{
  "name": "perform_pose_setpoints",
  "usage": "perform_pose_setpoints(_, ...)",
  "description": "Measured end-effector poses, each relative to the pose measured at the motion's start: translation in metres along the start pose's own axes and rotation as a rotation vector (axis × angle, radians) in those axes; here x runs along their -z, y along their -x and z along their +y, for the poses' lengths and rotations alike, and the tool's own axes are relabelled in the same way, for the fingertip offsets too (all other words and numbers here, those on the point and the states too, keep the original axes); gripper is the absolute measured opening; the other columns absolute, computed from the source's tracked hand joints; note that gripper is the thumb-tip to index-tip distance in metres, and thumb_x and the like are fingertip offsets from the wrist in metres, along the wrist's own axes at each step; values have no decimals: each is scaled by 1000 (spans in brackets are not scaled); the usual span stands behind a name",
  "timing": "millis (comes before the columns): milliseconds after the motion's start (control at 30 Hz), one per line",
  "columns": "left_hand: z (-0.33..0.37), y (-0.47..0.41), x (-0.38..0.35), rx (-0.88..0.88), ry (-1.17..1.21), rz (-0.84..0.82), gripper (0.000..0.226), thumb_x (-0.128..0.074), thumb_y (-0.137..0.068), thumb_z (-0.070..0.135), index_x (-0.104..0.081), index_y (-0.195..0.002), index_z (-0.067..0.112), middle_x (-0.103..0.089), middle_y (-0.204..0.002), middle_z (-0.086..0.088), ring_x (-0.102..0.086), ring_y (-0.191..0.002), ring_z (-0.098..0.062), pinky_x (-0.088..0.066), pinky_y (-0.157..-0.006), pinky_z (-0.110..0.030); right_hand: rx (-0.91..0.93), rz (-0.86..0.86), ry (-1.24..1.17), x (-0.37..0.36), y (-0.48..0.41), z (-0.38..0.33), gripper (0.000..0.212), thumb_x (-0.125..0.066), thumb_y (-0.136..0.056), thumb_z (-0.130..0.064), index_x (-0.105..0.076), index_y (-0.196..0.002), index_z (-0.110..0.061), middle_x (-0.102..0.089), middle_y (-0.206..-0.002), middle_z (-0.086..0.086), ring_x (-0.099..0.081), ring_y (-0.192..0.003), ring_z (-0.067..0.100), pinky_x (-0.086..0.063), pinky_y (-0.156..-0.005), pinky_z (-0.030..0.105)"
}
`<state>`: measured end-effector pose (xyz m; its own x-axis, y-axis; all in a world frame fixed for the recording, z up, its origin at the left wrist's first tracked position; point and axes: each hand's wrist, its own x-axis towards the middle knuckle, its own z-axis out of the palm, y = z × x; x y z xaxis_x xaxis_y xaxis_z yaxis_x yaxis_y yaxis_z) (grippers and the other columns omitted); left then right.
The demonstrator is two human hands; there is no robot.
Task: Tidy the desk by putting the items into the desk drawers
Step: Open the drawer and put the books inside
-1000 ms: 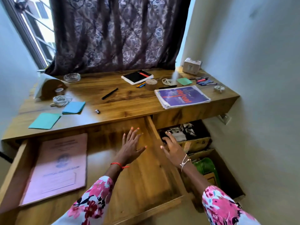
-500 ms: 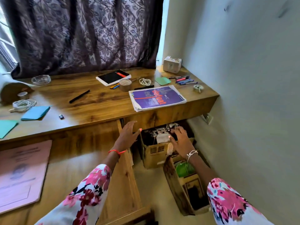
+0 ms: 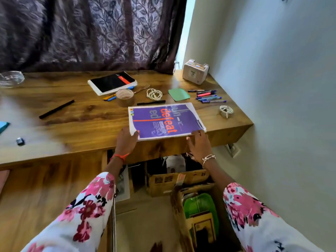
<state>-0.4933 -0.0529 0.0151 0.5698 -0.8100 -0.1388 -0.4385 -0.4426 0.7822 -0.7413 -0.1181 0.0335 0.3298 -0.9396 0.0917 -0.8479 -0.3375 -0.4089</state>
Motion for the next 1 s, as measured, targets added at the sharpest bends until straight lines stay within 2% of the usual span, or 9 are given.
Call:
perform_pose_setpoints(133,9,-28,-12,111,15,31,49,-56,-91,28,-44,-124,-6,-50,-129,-25,-49,-118,-38,-42,-100,-47,-101,11,70,0,-48,12,44,-43,-95,-30,-45,-129,-3,-44,-132,21,-40,-121,36,-36,-99,41)
perform_pose_setpoints(233,17,-45,-17,177,-27,42,51,-56,-91,31,-46,-125,-6,-49,-130,-24,-46,-121,-37,-39,-103,-46,-181,-32,86,-2,-78,16,49,-42,-95,-35,-40,-132,-3,-42,-134,22,-38,-124,37,-34,-101,45)
perform_pose_setpoints(367,22,-67,-20,259,-69,61,44,-51,-92,29,-55,-120,-4,-55,-127,-22,-49,-119,-37,-41,-101,-43,-280,-118,-2,-7,-116,18,54,-46,-92,-37,-37,-130,0,-41,-135,24,-35,-127,38,-32,-104,46)
perform_pose_setpoints(467,25,-78,-23,334,-73,82,44,-50,-92,29,-52,-124,-2,-55,-129,-21,-52,-118,-35,-43,-101,-43,-325,-183,-27,-12,-139,22,55,-49,-91,-38,-36,-129,0,-39,-135,24,-33,-127,39,-32,-104,46)
perform_pose_setpoints(600,28,-88,-27,388,-109,146,49,-51,-92,33,-50,-124,-3,-52,-131,-22,-50,-119,-37,-41,-100,-42,-385,-159,-46,-16,-161,22,58,-55,-88,-39,-39,-126,2,-41,-134,23,-36,-125,38,-34,-102,45)
perform_pose_setpoints(767,20,-96,-26,400,-30,171,45,-52,-93,35,-57,-118,-2,-60,-122,-21,-58,-107,-35,-49,-92,-44,-463,-160,-125,-19,-176,27,64,-58,-86,-41,-38,-127,4,-41,-135,23,-38,-125,37,-34,-103,44)
perform_pose_setpoints(900,17,-97,-25,419,7,177,46,-54,-92,36,-58,-115,-2,-61,-120,-20,-59,-105,-34,-49,-90,-43,-485,-173,-203,-17,-180,31,67,-59,-84,-44,-40,-127,4,-43,-134,22,-38,-125,37,-35,-102,43)
perform_pose_setpoints(1000,21,-94,-24,421,57,185,43,-59,-89,36,-60,-110,-2,-64,-112,-18,-61,-96,-31,-46,-76,-36,-506,-171,-270,-16,-182,33,66,-62,-82,-45,-44,-124,3,-46,-133,21,-38,-125,36,-35,-102,44)
